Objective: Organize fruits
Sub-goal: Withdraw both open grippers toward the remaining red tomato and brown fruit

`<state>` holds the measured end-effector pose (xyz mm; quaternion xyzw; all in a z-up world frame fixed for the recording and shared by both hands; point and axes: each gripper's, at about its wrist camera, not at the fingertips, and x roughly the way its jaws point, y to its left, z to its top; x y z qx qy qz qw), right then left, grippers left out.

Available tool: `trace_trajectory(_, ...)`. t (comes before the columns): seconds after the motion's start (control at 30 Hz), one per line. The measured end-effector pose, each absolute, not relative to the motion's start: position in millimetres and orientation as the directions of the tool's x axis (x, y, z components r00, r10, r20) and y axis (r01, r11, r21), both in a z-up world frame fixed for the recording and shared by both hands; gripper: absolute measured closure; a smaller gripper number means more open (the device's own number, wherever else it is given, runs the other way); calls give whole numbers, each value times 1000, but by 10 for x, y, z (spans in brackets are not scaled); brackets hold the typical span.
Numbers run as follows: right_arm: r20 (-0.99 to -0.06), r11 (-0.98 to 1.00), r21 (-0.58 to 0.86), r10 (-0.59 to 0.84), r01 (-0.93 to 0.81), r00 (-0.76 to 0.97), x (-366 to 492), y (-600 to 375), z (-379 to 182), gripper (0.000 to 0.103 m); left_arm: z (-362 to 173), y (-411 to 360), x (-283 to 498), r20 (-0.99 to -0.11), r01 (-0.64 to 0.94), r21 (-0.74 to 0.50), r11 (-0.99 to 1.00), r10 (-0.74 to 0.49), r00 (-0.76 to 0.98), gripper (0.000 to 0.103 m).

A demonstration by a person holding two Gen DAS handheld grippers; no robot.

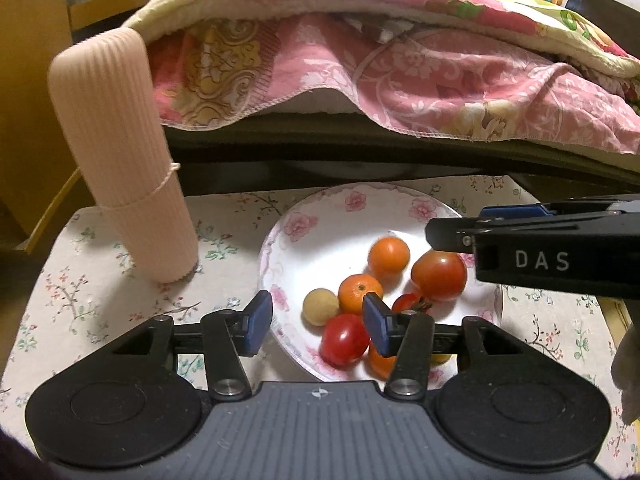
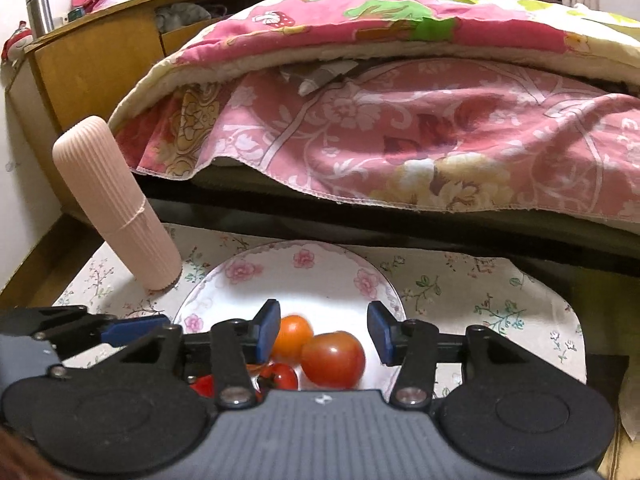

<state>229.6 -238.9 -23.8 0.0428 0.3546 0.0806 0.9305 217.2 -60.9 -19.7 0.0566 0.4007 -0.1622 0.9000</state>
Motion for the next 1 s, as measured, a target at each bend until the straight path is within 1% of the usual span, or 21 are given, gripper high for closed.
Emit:
trace_trajectory(0.23, -665, 981, 131, 194, -143, 721, 2089, -2353, -199, 40, -151, -475, 1953, -756, 327, -23, 945, -230, 613, 44)
trace_trajectory(0.4, -675, 975, 126, 220, -184, 704, 1823, -2307, -182, 40, -97, -405, 1731, -761, 337, -32, 941, -241, 603, 43)
trace_trajectory(0.5, -693, 969, 131, 241, -210, 679, 1629, -2274, -233, 40, -69, -371, 1595, -765, 342, -35, 939, -245, 596, 40)
trace_trajectory(0.67, -726, 964, 133, 252, -229, 639, 1376, -2194, -379, 40, -134, -303, 1429, -785, 348, -23, 937, -232, 575, 39)
trace_trajectory(1.0, -773, 951, 103, 261, -292, 578, 1476, -1947, -605, 40, -259, -123, 1404, -810, 361, -21, 932, -228, 540, 39)
